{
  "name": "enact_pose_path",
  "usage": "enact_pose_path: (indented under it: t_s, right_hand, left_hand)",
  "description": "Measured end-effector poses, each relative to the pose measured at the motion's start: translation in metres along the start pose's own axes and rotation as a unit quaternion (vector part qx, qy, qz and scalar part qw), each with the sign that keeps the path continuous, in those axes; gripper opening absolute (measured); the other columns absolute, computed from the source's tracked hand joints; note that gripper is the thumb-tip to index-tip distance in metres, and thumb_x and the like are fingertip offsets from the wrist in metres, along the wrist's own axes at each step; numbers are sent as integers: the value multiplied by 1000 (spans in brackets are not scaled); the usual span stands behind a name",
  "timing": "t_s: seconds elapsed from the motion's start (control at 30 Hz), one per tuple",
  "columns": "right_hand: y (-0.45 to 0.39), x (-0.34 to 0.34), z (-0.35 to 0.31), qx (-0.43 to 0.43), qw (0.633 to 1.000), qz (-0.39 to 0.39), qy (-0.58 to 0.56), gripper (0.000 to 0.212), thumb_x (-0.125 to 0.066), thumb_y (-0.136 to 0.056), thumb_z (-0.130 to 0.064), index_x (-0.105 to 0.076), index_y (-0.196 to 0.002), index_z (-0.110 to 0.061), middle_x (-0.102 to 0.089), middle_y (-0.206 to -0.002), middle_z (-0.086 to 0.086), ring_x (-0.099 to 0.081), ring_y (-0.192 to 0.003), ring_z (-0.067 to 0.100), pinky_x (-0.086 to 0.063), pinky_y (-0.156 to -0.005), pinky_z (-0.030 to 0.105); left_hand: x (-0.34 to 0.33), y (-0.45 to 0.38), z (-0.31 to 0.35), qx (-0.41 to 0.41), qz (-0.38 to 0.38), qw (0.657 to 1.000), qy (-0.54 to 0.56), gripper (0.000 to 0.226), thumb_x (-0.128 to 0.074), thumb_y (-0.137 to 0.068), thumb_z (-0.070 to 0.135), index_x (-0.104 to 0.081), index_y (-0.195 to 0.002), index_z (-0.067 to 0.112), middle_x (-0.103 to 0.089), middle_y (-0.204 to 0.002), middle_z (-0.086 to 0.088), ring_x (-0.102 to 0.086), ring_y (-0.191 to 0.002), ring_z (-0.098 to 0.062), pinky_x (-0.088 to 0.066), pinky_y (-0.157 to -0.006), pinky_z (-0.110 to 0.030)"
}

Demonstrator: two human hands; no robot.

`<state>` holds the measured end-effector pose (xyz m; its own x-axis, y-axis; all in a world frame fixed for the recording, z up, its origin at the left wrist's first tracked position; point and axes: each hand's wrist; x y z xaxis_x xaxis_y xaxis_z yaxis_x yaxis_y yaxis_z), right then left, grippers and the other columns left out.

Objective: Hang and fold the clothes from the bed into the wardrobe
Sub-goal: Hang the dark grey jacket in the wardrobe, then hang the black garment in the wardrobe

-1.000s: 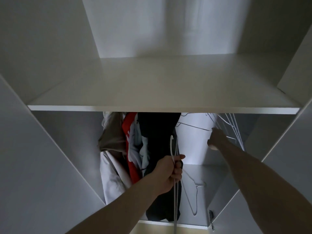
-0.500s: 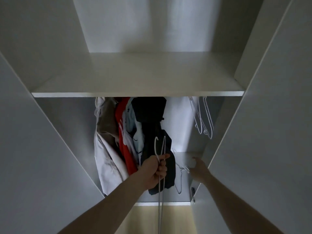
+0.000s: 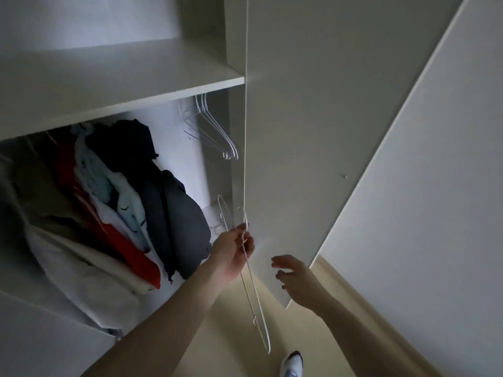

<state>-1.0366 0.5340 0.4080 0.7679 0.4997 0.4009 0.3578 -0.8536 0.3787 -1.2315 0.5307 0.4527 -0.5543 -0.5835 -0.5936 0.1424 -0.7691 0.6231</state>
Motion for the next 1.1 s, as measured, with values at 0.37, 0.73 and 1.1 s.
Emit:
enact_pose_path:
  t_s: [0.37,0.73,1.1]
  right_hand:
    - [273,38,135,-111,967,158,-165,18,-55,-105,-21,-69,-115,-17,-76,-108,-4,-69,-88,10,-49,-71,19]
    - [623,111,324,-207,916,325,-115,24,-70,-87,-51,-72,-108,-38,-75,-84,-10,-65,-71,2,-53,-71,20]
    - [830,122,458,-291,771,540,-173,27,-58,-98,-30,-64,-75,-17,-70,-70,1,-59,-60,10,-50,-64,33]
  left_hand:
    - [-60,113,-221,119,-83,985,-95,21,-43,-106,0,-63,-101,-1,-59,-91,-13,-63,-86,-24,-64,-73,-32]
    - [-144,309,-569,241,-217,929,-176,25,-38,-106,-5,-55,-90,3,-59,-89,-11,-63,-86,-17,-64,-75,-32]
    - [-177,494,-844,390,-315,804,-320,22,-39,-107,-2,-55,-92,2,-64,-92,-16,-65,-92,-25,-65,-74,-38]
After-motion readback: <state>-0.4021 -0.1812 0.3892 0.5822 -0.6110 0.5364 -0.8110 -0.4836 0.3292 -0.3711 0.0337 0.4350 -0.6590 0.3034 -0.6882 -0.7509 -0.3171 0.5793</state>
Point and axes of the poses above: each hand's wrist, its own y-axis away from the middle knuckle, its own x-axis out of the back of the hand, z = x × y
